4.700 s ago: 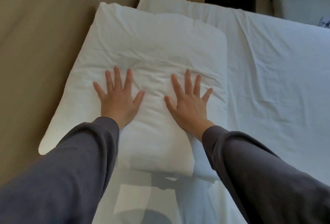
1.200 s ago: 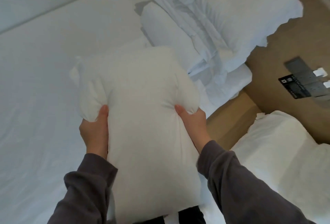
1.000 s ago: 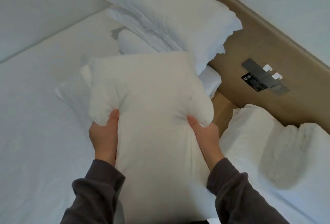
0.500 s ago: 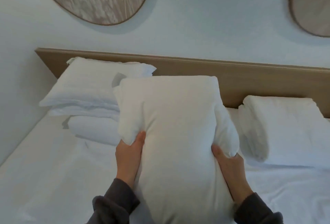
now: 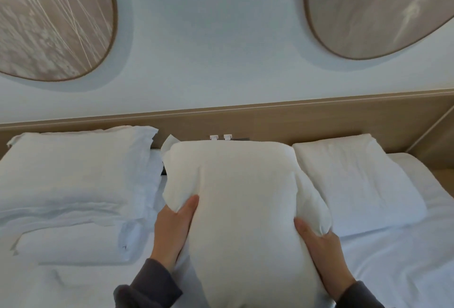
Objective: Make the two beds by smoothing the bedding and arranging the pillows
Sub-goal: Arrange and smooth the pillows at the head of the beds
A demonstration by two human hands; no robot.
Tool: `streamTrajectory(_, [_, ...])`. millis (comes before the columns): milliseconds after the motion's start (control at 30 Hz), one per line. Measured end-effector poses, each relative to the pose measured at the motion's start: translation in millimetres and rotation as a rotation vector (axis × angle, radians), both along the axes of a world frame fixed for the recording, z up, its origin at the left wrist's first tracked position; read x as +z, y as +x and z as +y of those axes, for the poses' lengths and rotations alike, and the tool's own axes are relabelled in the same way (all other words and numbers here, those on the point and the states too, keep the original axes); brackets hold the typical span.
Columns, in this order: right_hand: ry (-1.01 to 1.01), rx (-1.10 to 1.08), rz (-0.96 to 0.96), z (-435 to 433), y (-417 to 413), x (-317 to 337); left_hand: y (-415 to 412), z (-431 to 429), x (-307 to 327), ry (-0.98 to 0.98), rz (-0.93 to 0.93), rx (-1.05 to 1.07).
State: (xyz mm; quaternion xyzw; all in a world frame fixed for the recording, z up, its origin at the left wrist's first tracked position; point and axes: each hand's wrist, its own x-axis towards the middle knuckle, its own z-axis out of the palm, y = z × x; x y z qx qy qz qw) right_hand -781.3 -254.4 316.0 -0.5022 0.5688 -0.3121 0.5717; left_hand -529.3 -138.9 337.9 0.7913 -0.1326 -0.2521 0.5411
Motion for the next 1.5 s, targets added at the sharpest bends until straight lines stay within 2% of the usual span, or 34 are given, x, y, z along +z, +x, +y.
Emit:
streamTrajectory(133, [0.006, -0.073, 0.033, -33.8, -15.4, -4.4, -2.7, -50.7, 10.4, 0.01, 0.018, -0.107])
streamTrajectory(433, [0.003, -0.389, 0.056, -80.6, -14.7, -13.5, 29.8, -179.3, -8.6, 0.084, 0.079, -0.437])
streamTrajectory(600, [0.011, -0.616, 0.029, -97.0, 5.1, -16.4, 44.3, -260.3, 0.1, 0.05, 0.001, -0.658])
streamTrajectory(733, [0.006, -0.731, 0.014, -104.9, 9.8, -19.7, 43.2, -302.4, -6.2, 0.065, 0.006, -0.776])
streamTrajectory(1200, [0.092, -0.917, 0.017, -138.2, -28.7, -27.1, -22.3, -388.5, -16.9, 0.11, 0.043, -0.93])
streamTrajectory(1333, [0.07, -0.996, 0.025, -183.7, -28.3, -27.1, -49.4, -445.3, -17.6, 0.106, 0.05, -1.003])
streamTrajectory(1500, [-0.021, -1.17, 0.009, -277.8, -47.9, -3.2, -93.7, -561.8, 0.4, 0.048, -0.023, -1.13])
